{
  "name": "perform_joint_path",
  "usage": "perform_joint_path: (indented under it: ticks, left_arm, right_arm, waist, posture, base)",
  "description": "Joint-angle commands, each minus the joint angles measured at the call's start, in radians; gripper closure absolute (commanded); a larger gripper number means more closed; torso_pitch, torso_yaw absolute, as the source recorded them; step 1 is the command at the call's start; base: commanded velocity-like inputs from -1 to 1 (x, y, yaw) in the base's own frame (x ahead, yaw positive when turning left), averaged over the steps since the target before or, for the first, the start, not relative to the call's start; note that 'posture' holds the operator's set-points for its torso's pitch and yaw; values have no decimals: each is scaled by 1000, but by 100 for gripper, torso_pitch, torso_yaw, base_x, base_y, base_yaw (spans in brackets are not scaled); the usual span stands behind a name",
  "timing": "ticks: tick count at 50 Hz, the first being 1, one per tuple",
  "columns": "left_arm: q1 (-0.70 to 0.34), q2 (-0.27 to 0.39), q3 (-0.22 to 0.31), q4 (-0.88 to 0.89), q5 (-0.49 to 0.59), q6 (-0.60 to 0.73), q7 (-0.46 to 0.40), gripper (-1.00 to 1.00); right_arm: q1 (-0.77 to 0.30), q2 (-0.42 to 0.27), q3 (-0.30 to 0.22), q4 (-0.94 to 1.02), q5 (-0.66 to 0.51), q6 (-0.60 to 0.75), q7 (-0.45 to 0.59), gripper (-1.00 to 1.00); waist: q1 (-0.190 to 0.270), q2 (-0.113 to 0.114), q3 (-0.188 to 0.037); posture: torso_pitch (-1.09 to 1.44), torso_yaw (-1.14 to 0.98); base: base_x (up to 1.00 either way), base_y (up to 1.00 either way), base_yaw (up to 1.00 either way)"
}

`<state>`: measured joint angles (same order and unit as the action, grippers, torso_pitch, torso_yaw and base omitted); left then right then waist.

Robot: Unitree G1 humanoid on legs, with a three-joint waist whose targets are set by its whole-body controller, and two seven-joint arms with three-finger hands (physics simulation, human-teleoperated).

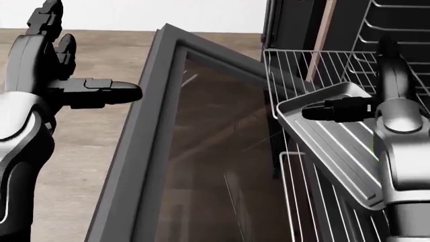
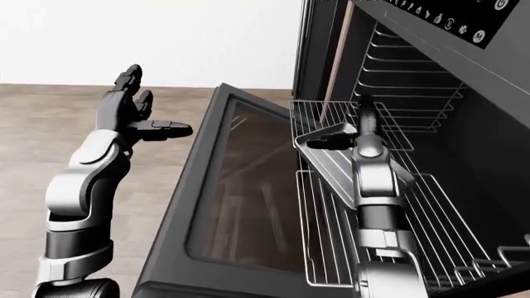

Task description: Place the broccoli on the rack of the oven.

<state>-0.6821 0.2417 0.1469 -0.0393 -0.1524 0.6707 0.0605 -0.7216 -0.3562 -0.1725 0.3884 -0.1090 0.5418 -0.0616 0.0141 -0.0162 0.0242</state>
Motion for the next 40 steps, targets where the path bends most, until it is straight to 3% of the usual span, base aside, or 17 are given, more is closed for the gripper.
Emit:
perform_joint_path:
  ticks: [1,19,31,40]
  left_arm:
    - [-32,8,9,-28,12,-38,-3,-100]
    - [-98,25,19,25,20,-69,-12,-100]
    - [-156,55,44,-3,-31,-71,27,-100]
    - [-208,81,33,-8,-23,-97,49,-100]
  right_arm:
    - [-33,-12,-9,-80,-13,18,10,-100]
    - [-144,67,36,-452,-17,270,94,-100]
    - [-190,83,49,-556,-34,288,97,-100]
    - [-233,87,65,-640,-58,311,110,-100]
  waist:
    - [0,-2,-27]
    - [-4,11,-23]
    - [-7,15,-18]
    - [-9,20,-12]
  posture:
    - [0,0]
    - [0,0]
    - [0,0]
    - [0,0]
  base:
    - [0,0,0]
    - [0,0,0]
    - [0,0,0]
    - [0,0,0]
